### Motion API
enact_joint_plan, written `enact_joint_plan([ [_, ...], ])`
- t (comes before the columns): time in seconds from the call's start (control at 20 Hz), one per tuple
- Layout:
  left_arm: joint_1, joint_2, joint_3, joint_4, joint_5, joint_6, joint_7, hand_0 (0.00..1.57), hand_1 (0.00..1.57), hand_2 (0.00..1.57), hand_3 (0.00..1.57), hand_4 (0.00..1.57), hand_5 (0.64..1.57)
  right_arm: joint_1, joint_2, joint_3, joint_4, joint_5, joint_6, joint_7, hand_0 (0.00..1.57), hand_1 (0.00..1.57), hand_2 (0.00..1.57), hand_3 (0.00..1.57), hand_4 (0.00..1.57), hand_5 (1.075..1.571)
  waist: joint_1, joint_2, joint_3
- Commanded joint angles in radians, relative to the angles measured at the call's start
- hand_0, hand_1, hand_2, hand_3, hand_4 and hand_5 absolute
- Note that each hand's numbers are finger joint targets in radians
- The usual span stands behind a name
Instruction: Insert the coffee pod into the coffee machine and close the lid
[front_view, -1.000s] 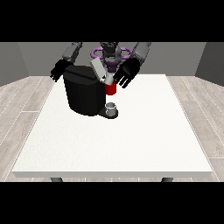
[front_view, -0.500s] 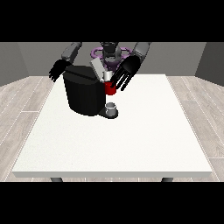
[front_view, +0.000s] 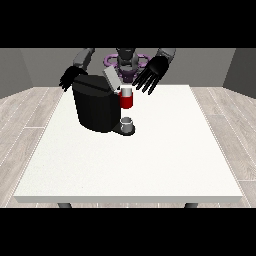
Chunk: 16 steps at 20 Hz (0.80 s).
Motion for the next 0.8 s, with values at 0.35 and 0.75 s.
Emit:
enact_joint_plan([
  [0.35, 0.183, -0.168, 0.2, -0.024, 0.25, 0.022, -0.023, 0.0, 0.0, 0.0, 0.0, 0.08, 1.571, 0.153, 0.012, -0.02, 0.007, -0.027, 0.008, -0.018, 0.0, 0.0, 0.0, 0.0, 0.37, 1.571, 0.102, -0.21, -0.0017],
  [0.75, 0.396, -0.316, 0.275, -0.027, 0.393, -0.006, -0.058, 0.0, 0.0, 0.0, 0.0, 0.0, 1.571, 0.208, -0.079, 0.0, -0.06, -0.019, 0.089, 0.064, 0.0, 0.0, 0.0, 0.0, 0.39, 1.571, 0.197, -0.426, -0.0011],
])
